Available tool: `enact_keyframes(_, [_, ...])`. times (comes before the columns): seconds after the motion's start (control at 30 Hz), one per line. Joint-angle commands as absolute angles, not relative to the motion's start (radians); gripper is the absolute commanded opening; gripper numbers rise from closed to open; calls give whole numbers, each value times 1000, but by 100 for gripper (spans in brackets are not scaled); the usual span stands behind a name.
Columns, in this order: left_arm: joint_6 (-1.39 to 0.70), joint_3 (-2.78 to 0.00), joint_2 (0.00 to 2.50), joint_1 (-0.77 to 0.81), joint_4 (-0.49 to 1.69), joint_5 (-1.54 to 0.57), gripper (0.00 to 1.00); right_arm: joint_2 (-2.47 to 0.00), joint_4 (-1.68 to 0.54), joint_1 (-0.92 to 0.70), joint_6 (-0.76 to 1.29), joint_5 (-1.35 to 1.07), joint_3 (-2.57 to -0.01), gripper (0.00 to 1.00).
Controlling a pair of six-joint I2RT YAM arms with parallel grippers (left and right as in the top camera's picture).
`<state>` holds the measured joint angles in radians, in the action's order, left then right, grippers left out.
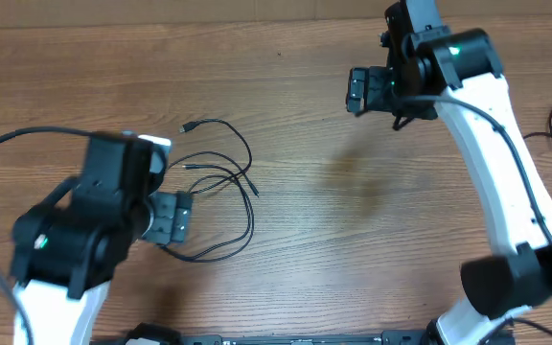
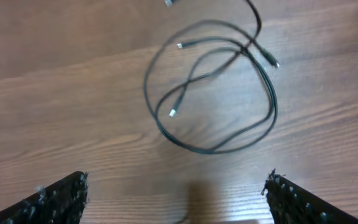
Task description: Untangle cables
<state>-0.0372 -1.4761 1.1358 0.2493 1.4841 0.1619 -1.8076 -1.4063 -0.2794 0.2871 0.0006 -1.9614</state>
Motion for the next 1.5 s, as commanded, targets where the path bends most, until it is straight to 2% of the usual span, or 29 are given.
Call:
enact_keyframes(0.0, [-67,-1424,1199,253,1443,76,90,-1760,-1436,-300,355,63,-1963,100])
enact_keyframes(0.23, [-442,-1345,1361,253,1308,62,91,-1718,-1496,-332,423,97,-1963,100])
enact_keyframes(0.4, [-811,-1290,1477,253,1215,-40,100,-1711,-1519,-371,458,129,-1963,100])
enact_keyframes(0.6, [-1231,-1240,1589,253,1092,-177,100,-1711,-1596,-433,602,307,-1963,100])
enact_keyframes(0.83, [-1608,-1215,1660,252,1025,-200,100,-1711,-1645,-451,708,376,-1963,100])
enact_keyframes(1.13, [-1861,-1213,1704,235,963,-130,100,-1711,-1649,-451,707,377,-1963,100])
enact_keyframes(1.47, [-1900,-1213,1799,224,942,-104,100,-1711,-1649,-451,707,385,-1963,100])
